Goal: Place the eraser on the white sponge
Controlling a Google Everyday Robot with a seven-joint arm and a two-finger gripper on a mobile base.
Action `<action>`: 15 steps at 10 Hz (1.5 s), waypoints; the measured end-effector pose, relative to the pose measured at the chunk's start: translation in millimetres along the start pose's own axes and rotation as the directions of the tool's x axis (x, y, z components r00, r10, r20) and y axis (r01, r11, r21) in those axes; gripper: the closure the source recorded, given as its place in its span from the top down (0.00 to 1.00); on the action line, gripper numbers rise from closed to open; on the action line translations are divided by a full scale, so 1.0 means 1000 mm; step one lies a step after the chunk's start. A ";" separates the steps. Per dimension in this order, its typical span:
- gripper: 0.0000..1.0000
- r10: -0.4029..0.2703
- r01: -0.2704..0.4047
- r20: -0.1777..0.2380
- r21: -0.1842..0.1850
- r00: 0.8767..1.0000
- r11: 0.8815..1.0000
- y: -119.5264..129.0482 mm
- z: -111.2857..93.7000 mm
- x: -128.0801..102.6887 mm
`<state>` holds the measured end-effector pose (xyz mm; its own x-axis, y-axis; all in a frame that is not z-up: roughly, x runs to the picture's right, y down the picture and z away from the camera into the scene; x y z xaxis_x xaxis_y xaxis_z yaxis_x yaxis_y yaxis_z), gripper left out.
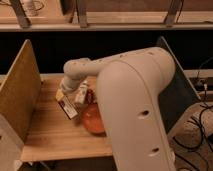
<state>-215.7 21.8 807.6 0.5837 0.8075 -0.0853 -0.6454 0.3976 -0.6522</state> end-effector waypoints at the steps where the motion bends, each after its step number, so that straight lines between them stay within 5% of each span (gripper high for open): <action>1: 0.00 0.025 -0.026 0.039 0.020 0.999 0.999 -0.012 -0.014 -0.001; 3: 0.00 0.089 -0.099 0.141 0.065 0.986 0.993 -0.045 -0.053 0.000; 4: 0.00 0.102 -0.115 0.158 0.075 0.982 0.991 -0.054 -0.061 0.001; 8: 0.00 0.098 -0.110 0.157 0.074 0.983 0.991 -0.051 -0.059 0.001; 15: 0.00 0.206 -0.255 0.254 0.180 0.945 0.950 -0.147 -0.073 -0.010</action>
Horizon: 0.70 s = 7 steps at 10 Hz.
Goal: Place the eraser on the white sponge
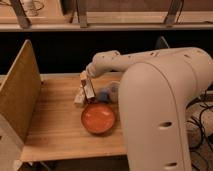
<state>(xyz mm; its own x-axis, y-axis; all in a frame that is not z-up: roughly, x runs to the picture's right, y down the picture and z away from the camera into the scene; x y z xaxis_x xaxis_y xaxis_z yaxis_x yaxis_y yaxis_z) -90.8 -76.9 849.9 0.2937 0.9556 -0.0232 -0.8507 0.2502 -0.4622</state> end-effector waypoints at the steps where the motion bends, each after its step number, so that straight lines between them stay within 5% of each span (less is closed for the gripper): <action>1: 0.00 0.032 -0.032 0.003 0.017 0.999 0.999 -0.011 -0.002 0.003; 7: 0.00 0.192 -0.191 0.002 0.121 0.981 0.974 -0.082 -0.017 0.039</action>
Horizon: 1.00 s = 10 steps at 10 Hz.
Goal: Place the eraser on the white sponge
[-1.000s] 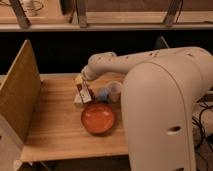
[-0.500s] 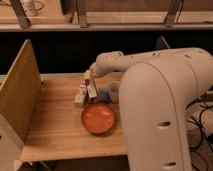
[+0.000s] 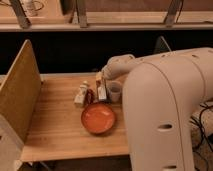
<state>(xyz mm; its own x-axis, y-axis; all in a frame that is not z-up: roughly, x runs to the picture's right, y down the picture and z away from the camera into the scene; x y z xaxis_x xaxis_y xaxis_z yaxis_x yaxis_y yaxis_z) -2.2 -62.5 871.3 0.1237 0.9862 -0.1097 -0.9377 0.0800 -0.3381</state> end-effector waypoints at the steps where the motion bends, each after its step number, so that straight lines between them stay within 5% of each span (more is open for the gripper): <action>1: 0.00 0.014 -0.014 0.001 0.007 1.000 1.000 -0.006 0.004 0.000; 5: 0.00 0.021 -0.021 -0.005 0.010 1.000 1.000 -0.004 0.024 -0.004; 10: 0.00 0.060 -0.058 -0.061 0.039 0.996 0.998 -0.015 0.043 0.011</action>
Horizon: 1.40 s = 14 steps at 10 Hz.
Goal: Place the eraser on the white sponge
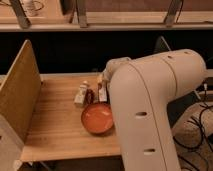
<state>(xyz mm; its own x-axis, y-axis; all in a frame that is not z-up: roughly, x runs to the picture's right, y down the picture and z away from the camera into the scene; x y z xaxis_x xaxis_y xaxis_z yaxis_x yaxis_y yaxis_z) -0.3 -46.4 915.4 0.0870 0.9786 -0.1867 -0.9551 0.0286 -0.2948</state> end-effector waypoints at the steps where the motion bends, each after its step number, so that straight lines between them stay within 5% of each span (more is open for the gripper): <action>1: 0.00 0.005 -0.005 -0.005 -0.003 1.000 1.000 0.001 0.003 0.001; 3: 0.05 0.017 -0.017 -0.017 -0.012 1.000 1.000 0.003 0.009 0.004; 5: 0.24 0.035 -0.035 -0.034 -0.013 0.999 0.999 0.003 0.013 0.010; 7: 0.33 0.048 -0.048 -0.036 -0.005 0.998 0.999 0.000 0.014 0.010; 14: 0.33 0.049 -0.049 -0.039 -0.004 0.998 0.999 0.000 0.014 0.012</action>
<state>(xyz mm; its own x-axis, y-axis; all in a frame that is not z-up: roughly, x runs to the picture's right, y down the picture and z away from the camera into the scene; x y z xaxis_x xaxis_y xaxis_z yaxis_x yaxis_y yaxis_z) -3.5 -32.2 926.7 0.0514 0.9700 -0.2374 -0.9571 -0.0200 -0.2890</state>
